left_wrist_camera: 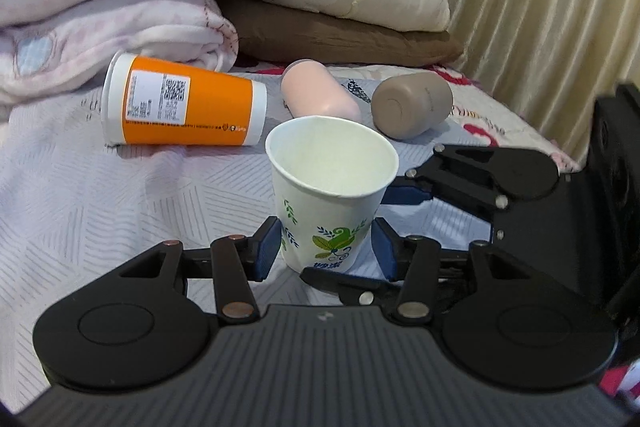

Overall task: Flip cup upright
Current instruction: 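Set the upright cup on the cloth and open the right tool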

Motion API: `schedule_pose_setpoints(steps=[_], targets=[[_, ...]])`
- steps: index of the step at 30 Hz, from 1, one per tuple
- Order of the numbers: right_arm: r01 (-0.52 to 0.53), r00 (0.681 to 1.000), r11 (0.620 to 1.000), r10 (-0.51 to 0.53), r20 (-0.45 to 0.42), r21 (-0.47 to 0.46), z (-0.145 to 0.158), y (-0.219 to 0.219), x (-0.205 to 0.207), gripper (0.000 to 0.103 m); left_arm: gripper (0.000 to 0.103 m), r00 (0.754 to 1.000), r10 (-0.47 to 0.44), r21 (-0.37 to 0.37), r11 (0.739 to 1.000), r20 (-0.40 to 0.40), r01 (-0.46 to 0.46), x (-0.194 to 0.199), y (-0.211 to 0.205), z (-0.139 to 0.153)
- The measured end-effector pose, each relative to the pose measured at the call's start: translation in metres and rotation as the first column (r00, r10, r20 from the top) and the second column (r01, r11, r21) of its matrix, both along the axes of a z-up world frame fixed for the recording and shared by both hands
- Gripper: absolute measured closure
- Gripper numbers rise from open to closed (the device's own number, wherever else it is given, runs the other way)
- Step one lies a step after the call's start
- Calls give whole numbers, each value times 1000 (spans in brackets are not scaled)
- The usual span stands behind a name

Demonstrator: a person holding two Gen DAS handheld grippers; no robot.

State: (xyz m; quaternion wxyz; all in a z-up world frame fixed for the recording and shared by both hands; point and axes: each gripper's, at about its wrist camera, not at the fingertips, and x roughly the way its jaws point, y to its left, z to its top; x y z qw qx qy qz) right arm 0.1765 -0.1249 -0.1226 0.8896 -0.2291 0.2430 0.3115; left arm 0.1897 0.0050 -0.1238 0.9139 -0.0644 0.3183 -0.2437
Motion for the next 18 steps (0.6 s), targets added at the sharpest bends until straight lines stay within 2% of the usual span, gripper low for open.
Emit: schedule_pose_setpoints(steps=[2,5,7,10,16,18], targets=[[7,1000,1000,-7,15,-21,-1,2,-4,37,55,1000,3,0,1000,-10,-3,0,-1,0],[37,999,999,-36,-30,18,2,-2,-4,31,54,1000,5,18,1000,-25,-4,-4,-2,3],[62,997,997,-60,-47,43,2,-6,-5,30,48,999,2,-16,1000,-52,-3,-7,2,7],[94,994,993,-90,-62,65,5,-14,-10,29,44,996,22,-64,998,-87,-28,-16,8,16],[178,980,976,-164,-114,127,19,-39,-33,28,40,992,97,-28,995,-80,-99,-41,16,43],[217,971,964,-196,-139,153,27,-48,-41,28,34,988,134,-20,991,-71,-135,-50,17,58]])
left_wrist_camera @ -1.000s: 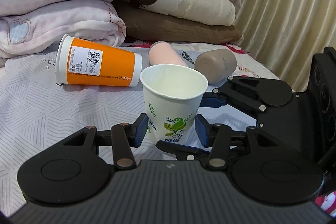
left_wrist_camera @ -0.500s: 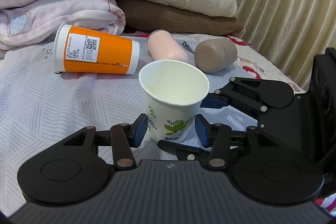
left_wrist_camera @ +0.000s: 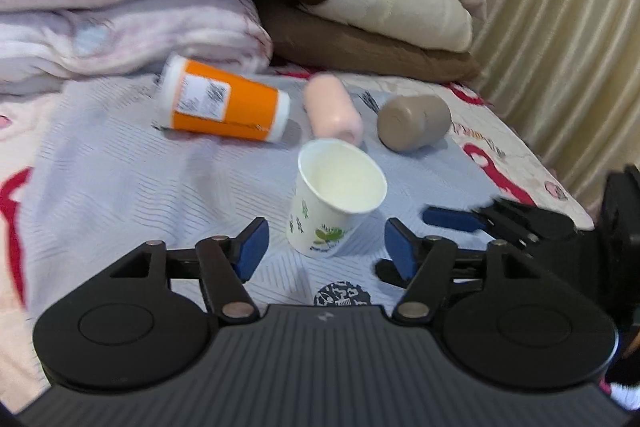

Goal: Flip cup upright

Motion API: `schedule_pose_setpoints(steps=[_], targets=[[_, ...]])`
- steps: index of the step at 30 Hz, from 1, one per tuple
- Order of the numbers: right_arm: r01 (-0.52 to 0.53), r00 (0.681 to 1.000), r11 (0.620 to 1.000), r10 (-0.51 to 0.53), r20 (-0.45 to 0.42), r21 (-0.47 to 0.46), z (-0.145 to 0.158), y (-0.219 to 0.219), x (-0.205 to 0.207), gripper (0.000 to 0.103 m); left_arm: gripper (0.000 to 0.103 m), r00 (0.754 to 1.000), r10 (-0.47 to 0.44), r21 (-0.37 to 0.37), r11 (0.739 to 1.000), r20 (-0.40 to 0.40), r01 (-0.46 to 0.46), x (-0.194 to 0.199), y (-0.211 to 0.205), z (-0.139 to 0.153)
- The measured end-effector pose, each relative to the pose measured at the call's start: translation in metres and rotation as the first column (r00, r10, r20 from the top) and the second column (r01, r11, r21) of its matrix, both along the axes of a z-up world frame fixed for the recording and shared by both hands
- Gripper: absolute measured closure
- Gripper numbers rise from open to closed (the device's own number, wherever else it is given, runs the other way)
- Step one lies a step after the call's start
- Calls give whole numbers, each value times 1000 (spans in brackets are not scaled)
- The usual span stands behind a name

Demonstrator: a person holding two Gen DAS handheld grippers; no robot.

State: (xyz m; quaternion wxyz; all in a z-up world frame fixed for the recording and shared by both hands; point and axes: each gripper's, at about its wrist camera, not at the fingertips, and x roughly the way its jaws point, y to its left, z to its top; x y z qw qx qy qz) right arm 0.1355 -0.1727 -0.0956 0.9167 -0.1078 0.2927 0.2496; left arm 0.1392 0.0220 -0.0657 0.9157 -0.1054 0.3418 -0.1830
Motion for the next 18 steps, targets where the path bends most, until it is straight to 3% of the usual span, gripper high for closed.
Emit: schedule_pose_setpoints(steps=[1,4,9,14,18], targets=[[23,1000,1000,-23,-11,17,5,-4,-3,28,28,1000,11,-5,1000,1,-11,-4,0,8],[84,996,994,-82,-32,76,24,-16,-12,28,21,1000,9,-15,1000,22,-9,-15,-3,33],[112,991,991,-117,70,76,60,-15,-32,28,8,997,50,37,998,60,-53,-41,-13,73],[94,989,989,-105,100,113,101,-20,-56,27,7,993,119,65,991,-4,-119,-62,-12,100],[109,987,985,-123,106,131,131,-30,-81,26,2,987,158,94,983,13,-159,-87,-11,120]])
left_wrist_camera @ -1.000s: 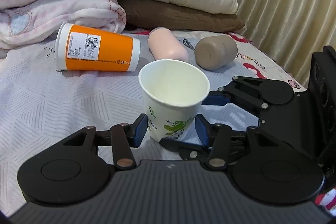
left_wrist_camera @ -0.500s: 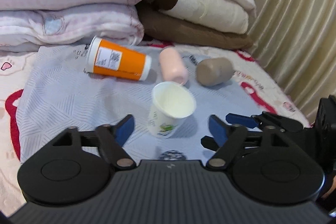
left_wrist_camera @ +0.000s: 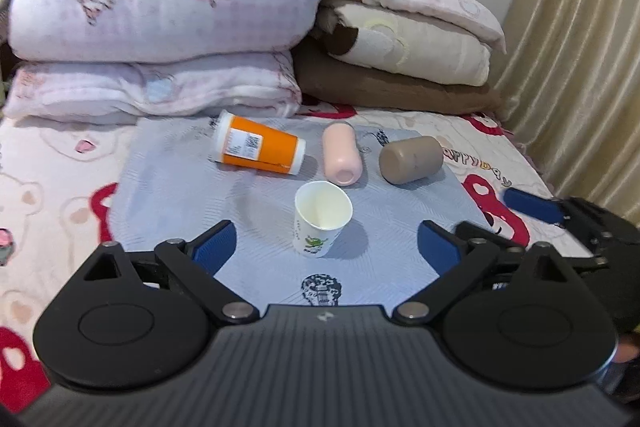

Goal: Flip cup upright

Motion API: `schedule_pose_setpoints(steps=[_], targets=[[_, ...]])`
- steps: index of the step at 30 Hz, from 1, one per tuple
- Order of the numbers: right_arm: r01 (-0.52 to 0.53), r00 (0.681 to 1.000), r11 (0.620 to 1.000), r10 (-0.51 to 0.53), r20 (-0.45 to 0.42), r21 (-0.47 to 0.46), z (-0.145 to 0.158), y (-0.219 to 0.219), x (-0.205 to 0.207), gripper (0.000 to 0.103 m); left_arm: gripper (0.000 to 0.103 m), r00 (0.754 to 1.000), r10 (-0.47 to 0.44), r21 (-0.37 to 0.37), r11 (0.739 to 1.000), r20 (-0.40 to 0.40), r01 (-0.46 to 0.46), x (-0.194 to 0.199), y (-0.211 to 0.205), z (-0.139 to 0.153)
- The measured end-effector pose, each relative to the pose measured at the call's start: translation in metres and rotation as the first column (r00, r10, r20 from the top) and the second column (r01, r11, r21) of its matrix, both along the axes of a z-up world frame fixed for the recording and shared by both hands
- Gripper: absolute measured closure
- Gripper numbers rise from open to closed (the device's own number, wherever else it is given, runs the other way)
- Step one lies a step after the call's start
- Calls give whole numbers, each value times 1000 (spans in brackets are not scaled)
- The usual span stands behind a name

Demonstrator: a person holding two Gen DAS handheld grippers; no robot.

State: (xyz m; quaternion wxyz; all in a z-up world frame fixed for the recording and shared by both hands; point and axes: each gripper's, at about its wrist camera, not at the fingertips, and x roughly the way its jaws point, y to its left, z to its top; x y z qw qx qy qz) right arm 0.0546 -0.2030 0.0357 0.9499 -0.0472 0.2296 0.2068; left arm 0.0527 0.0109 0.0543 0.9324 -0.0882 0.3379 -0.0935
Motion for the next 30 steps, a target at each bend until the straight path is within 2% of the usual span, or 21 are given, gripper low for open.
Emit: schedule_pose_setpoints(steps=[3,4,5,7,9,18,26,30], targets=[[38,999,999,-38,-2,-6,17,-7,-17,22,0,1000,27,70,997,10,-27,-18,-7,11],[49,999,999,-49,-6,3,22,-11,-23,18,0,999,35,93,995,9,-35,-23,-9,13],[49,999,999,-48,-10,25,26,-15,-29,8,0,999,43,113,993,7,-44,-28,-11,14],[53,998,998,-52,-42,40,32,-20,-32,1,0,998,64,146,987,-13,-61,-34,-14,14],[79,995,997,-77,-71,22,34,-23,-36,1,0,996,87,167,983,-35,-80,-39,-17,13],[148,987,989,-149,-64,-23,41,-22,-59,0,0,989,130,180,977,-68,-116,-56,-20,5],[161,983,987,-162,-90,-13,39,-24,-71,0,0,993,121,147,982,-8,-118,-73,-20,9],[168,982,986,-168,-82,-10,37,-23,-75,0,0,992,124,161,979,6,-123,-78,-24,10]])
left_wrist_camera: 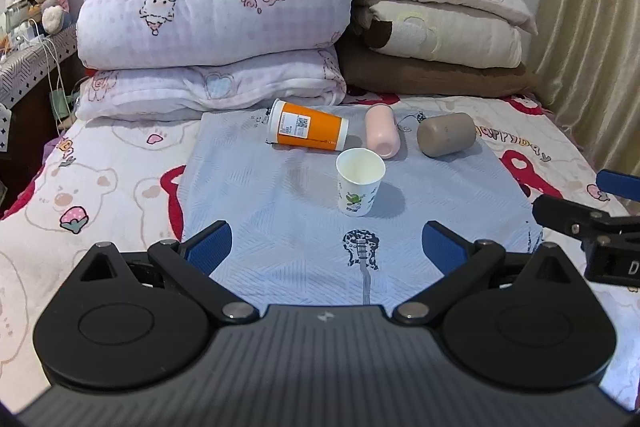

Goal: Flip cup upright

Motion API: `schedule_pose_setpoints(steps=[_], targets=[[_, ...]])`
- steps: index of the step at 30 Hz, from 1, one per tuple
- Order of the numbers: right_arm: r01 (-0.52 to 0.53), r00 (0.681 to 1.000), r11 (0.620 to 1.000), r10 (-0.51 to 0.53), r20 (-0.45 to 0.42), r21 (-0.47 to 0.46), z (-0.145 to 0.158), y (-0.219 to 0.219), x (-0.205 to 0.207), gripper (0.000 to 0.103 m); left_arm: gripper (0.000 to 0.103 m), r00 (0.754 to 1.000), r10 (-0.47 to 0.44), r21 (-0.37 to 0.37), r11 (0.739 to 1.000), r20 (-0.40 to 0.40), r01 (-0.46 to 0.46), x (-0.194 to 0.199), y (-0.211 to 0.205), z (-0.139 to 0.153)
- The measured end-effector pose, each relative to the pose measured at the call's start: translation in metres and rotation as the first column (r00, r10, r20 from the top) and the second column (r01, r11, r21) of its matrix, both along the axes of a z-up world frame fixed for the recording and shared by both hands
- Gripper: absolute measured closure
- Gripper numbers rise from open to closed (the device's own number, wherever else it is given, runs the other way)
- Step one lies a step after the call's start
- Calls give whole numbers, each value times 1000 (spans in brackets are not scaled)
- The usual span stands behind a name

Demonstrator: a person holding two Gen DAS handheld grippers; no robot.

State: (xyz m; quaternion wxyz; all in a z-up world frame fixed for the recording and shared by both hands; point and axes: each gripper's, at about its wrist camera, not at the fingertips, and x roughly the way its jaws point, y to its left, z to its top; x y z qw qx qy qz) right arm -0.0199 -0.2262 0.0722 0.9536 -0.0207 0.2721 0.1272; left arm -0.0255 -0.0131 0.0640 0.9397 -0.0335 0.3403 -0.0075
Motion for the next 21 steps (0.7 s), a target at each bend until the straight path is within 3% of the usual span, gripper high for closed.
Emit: schedule_pose_setpoints(steps=[8,21], targets=[[22,998,1000,-21,-54,22,0,-2,3,0,0,1000,13,-6,1000,-21,-13,0,-1,-4],[35,997,999,-37,-63,-24,6,0,-6,0,0,997,57,-3,998,-50,-57,-6,3,-1]])
